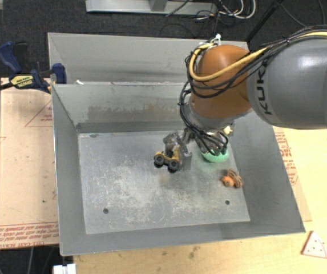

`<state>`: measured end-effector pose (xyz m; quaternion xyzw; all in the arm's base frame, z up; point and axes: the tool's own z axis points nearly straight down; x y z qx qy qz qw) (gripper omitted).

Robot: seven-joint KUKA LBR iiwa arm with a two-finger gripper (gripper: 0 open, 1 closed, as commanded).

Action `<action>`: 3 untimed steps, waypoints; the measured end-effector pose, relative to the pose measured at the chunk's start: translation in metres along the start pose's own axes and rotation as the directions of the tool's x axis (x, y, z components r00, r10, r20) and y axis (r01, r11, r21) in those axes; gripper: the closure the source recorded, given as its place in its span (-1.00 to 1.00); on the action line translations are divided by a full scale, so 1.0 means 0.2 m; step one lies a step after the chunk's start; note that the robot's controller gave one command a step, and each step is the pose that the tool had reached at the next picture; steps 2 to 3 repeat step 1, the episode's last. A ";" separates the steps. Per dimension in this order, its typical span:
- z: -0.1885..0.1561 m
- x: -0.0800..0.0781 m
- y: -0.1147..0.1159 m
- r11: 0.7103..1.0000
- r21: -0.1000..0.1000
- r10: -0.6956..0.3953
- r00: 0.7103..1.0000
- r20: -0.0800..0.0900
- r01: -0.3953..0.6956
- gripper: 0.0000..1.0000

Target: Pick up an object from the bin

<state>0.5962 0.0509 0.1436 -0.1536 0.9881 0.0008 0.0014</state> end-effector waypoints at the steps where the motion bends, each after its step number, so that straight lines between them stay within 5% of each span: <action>1: -0.33 -0.07 0.04 1.000 0.000 -0.009 1.000 0.000 0.009 1.00; 3: -0.33 -0.07 0.04 1.000 0.000 -0.009 1.000 0.000 0.009 1.00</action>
Offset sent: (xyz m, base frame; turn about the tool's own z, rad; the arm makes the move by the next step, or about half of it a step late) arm 0.0000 0.0000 0.0000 0.0000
